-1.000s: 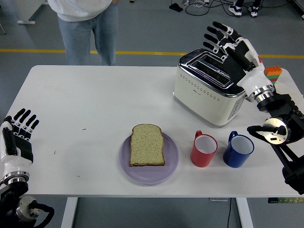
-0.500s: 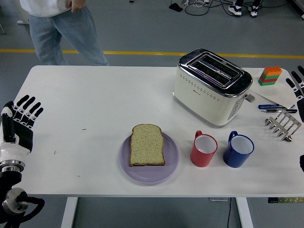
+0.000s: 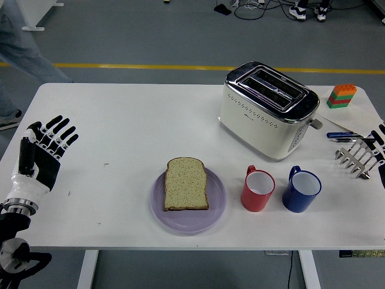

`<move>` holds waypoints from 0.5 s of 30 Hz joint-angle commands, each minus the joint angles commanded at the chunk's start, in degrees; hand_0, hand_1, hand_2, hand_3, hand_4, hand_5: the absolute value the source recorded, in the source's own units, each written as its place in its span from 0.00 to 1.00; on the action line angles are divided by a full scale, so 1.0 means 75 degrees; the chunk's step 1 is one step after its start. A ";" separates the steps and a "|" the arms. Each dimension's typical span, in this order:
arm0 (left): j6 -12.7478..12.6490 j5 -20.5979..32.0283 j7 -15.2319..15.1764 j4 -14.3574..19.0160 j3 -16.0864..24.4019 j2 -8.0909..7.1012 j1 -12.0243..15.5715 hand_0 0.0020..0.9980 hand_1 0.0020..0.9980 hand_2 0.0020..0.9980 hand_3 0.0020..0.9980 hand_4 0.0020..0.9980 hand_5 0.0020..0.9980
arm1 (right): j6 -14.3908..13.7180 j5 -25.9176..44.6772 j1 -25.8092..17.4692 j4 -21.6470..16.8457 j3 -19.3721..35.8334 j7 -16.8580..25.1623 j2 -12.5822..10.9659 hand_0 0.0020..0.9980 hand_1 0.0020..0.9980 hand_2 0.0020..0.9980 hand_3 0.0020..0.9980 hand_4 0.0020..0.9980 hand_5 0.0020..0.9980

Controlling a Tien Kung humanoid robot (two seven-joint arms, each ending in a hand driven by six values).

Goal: Push plate across desktop,pick up the break from the machine,place the break in the plate

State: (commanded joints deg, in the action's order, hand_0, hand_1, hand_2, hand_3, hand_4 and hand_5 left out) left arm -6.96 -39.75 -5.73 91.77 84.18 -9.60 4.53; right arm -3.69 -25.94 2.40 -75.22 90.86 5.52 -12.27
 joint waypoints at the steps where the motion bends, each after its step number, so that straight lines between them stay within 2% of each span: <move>1: -0.0025 -0.0020 0.0007 0.0012 0.0032 0.0004 -0.0006 0.79 0.78 0.80 0.68 0.46 0.96 | 0.0018 -0.0018 0.0005 0.0002 0.0004 -0.0025 0.0006 0.75 0.70 0.72 0.68 0.53 0.28; 11: -0.0114 -0.0160 0.0054 0.0192 0.0400 0.0036 0.0012 0.79 0.77 0.80 0.68 0.45 0.95 | 0.0058 -0.0083 0.0016 0.0061 0.0035 -0.0156 0.0002 0.74 0.70 0.71 0.67 0.52 0.28; 12: -0.0116 -0.0164 0.0051 0.0199 0.0422 0.0038 0.0007 0.79 0.77 0.80 0.70 0.49 0.99 | 0.0077 -0.0048 0.0017 0.0068 0.0035 -0.0160 0.0006 0.74 0.70 0.71 0.66 0.52 0.28; 15: -0.0135 -0.0162 0.0033 0.0213 0.0479 0.0044 -0.0015 0.79 0.77 0.80 0.70 0.49 0.99 | 0.0166 0.0194 0.0040 0.0094 0.0029 -0.0157 0.0028 0.74 0.70 0.71 0.66 0.52 0.28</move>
State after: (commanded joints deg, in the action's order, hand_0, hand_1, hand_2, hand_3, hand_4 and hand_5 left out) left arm -7.97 -40.96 -5.48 93.36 87.77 -9.27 4.41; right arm -2.44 -24.48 2.70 -74.51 91.07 4.34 -12.06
